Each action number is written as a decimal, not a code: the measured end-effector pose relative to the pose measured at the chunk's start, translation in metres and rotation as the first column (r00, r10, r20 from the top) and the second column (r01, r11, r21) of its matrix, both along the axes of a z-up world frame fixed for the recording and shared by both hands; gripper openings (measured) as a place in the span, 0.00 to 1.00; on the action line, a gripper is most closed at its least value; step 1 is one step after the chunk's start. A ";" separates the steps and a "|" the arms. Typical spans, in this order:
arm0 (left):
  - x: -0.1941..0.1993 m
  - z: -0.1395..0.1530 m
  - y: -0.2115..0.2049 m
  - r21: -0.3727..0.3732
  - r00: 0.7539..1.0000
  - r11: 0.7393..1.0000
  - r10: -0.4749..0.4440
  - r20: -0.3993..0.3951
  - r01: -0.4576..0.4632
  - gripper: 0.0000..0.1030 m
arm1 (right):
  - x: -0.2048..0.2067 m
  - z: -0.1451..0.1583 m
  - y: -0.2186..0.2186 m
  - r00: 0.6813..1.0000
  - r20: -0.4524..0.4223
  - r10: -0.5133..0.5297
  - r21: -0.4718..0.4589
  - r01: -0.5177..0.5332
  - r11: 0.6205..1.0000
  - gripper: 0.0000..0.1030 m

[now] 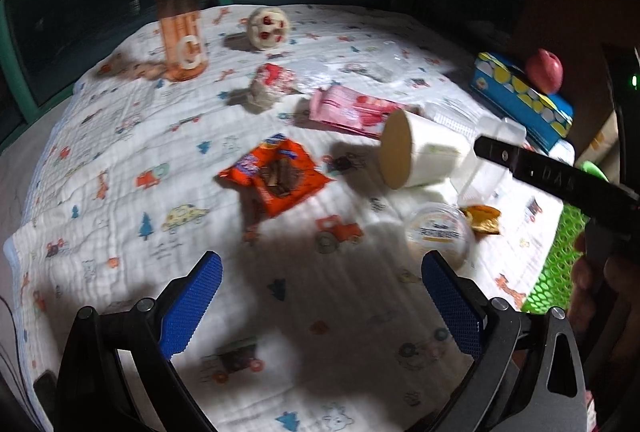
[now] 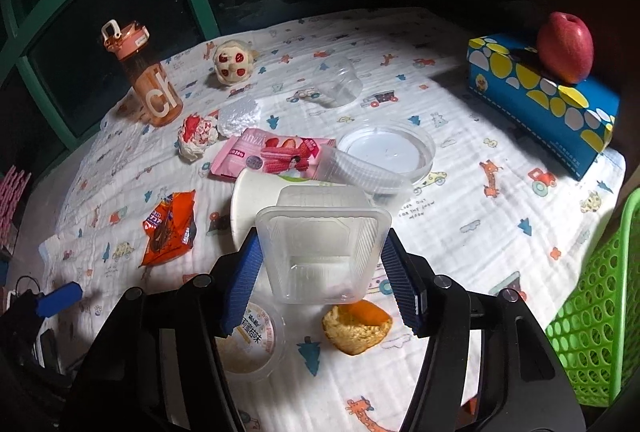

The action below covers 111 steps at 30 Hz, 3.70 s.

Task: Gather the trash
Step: 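Grasp the clear plastic tray with the right gripper while the left gripper grasps the jelly cup, then carry the tray and jelly cup into the green wastebasket and release both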

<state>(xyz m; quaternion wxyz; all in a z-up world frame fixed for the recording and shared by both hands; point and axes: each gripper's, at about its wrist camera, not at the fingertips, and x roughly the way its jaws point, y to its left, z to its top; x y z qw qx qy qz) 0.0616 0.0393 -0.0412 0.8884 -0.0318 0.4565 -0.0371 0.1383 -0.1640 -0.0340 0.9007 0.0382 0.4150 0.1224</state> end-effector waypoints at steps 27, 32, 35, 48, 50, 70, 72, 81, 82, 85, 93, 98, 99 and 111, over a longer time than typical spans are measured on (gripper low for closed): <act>0.051 -0.050 -0.076 -0.072 0.959 0.966 -0.255 -0.123 0.248 0.73 | -0.068 0.036 -0.165 0.966 0.049 -0.252 0.023 0.251 0.968 0.58; 0.048 -0.047 -0.077 -0.089 0.960 0.964 -0.260 -0.107 0.251 0.66 | -0.080 0.031 -0.197 0.944 0.040 -0.328 0.014 0.328 0.945 0.58; 0.045 -0.042 -0.078 -0.085 0.961 0.964 -0.259 -0.098 0.251 0.65 | -0.087 0.029 -0.214 0.930 0.038 -0.366 0.014 0.365 0.931 0.58; 0.034 0.008 -0.099 -0.096 0.954 0.950 -0.298 -0.014 0.295 0.65 | -0.104 0.016 -0.270 0.884 0.013 -0.467 0.002 0.467 0.884 0.58; 0.034 0.015 -0.110 -0.109 0.947 0.942 -0.320 -0.002 0.318 0.65 | -0.105 0.007 -0.278 0.880 -0.009 -0.476 -0.021 0.475 0.880 0.59; 0.049 0.074 -0.289 -0.072 0.804 0.801 -0.589 0.086 0.595 0.65 | -0.142 -0.003 -0.332 0.835 -0.025 -0.549 0.017 0.550 0.835 0.71; 0.047 0.073 -0.308 -0.063 0.784 0.781 -0.616 0.080 0.621 0.65 | -0.149 0.002 -0.337 0.829 -0.008 -0.559 0.023 0.559 0.829 0.72; 0.040 0.052 -0.381 -0.052 0.714 0.713 -0.700 0.007 0.699 0.65 | -0.179 0.014 -0.356 0.800 0.035 -0.598 0.050 0.597 0.801 0.74; 0.040 0.049 -0.387 -0.056 0.708 0.707 -0.706 -0.003 0.705 0.65 | -0.182 0.014 -0.358 0.797 0.037 -0.602 0.053 0.600 0.798 0.74; 0.037 0.041 -0.403 -0.073 0.689 0.689 -0.724 -0.026 0.722 0.65 | -0.189 0.013 -0.365 0.785 0.037 -0.618 0.060 0.615 0.786 0.74; 0.026 0.025 -0.433 -0.099 0.649 0.651 -0.759 -0.055 0.753 0.75 | -0.199 0.008 -0.377 0.768 0.028 -0.640 0.073 0.637 0.767 0.74; 0.025 0.026 -0.430 -0.123 0.647 0.648 -0.760 -0.053 0.751 0.76 | -0.202 0.009 -0.378 0.763 0.034 -0.645 0.082 0.641 0.763 0.74; 0.025 0.027 -0.427 -0.122 0.652 0.652 -0.757 -0.048 0.748 0.76 | -0.202 0.010 -0.378 0.765 0.036 -0.643 0.083 0.638 0.765 0.74; 0.038 0.049 -0.349 -0.090 0.764 0.761 -0.645 0.002 0.642 0.77 | -0.175 0.027 -0.338 0.837 0.065 -0.544 0.089 0.538 0.838 0.74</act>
